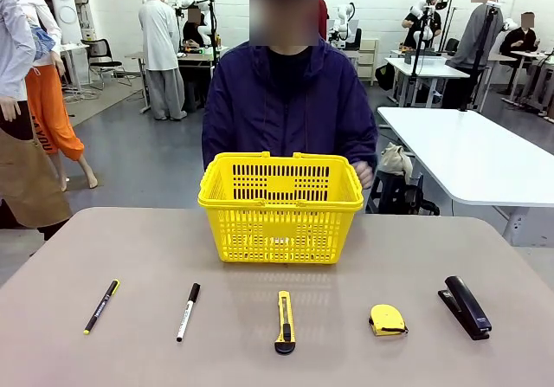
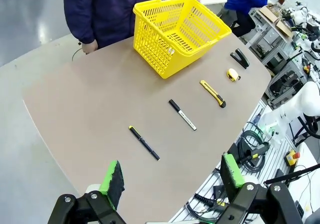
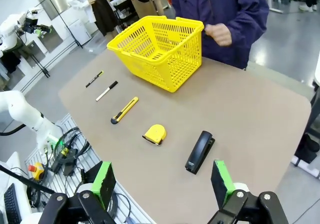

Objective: Place the items the person wants into the basket.
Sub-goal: Pick up the item the person points to and place it in the Market Basket.

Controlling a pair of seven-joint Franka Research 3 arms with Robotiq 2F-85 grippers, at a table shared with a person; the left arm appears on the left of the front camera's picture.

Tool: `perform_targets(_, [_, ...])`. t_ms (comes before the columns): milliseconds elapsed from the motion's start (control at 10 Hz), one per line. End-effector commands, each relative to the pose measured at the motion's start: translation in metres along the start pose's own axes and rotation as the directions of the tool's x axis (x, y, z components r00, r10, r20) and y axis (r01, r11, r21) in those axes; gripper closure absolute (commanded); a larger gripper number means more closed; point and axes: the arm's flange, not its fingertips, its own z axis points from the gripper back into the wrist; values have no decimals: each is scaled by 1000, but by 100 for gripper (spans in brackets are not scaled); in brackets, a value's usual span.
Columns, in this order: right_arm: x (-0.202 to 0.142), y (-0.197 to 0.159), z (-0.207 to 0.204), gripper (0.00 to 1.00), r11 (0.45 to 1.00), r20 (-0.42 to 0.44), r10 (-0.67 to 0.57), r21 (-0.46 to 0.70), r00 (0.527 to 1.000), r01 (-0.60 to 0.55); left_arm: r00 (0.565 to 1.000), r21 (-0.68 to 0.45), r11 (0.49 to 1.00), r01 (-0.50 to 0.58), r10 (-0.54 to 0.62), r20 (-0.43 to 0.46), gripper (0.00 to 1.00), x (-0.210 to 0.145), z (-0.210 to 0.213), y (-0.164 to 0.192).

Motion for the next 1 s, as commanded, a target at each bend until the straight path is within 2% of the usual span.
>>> perform_targets(0, [1, 0, 1, 0, 1000, 5, 14, 10, 1000, -14, 1000, -14, 1000, 22, -22, 16, 0, 0, 1, 1])
perform_targets(900, [1, 0, 1, 0, 1000, 5, 14, 10, 1000, -14, 1000, -14, 1000, 22, -22, 16, 0, 0, 1, 1])
